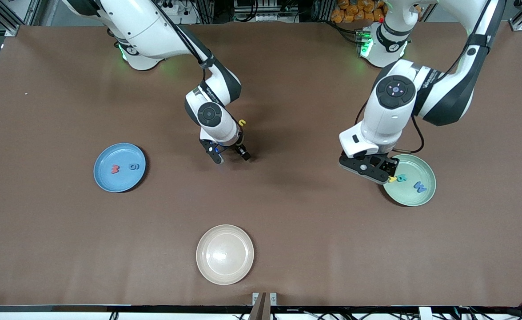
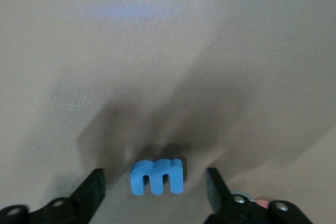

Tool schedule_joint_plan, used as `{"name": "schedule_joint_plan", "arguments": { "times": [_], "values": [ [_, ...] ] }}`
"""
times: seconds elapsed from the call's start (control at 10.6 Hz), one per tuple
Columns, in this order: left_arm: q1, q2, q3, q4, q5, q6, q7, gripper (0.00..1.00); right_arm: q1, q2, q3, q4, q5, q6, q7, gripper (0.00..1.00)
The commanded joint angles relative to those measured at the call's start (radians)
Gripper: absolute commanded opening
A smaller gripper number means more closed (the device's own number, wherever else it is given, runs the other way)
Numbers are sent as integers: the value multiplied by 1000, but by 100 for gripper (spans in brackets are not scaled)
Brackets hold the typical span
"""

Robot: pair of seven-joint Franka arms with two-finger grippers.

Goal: Sort upper and lower case letters into plates
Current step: 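Release the H on the green plate while the right grasps blue m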

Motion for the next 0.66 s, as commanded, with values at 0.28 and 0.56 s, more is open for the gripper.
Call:
{"name": "schedule_joint_plan", "arguments": {
  "times": [0.28, 0.56],
  "values": [
    [8, -47, -75, -18, -86, -3, -68, 100, 5, 4, 5, -14, 3, 7, 15, 16],
    [8, -45, -141, -13, -107, -3, -157, 100, 1, -5, 5, -11, 3, -7, 11, 0]
  ]
}}
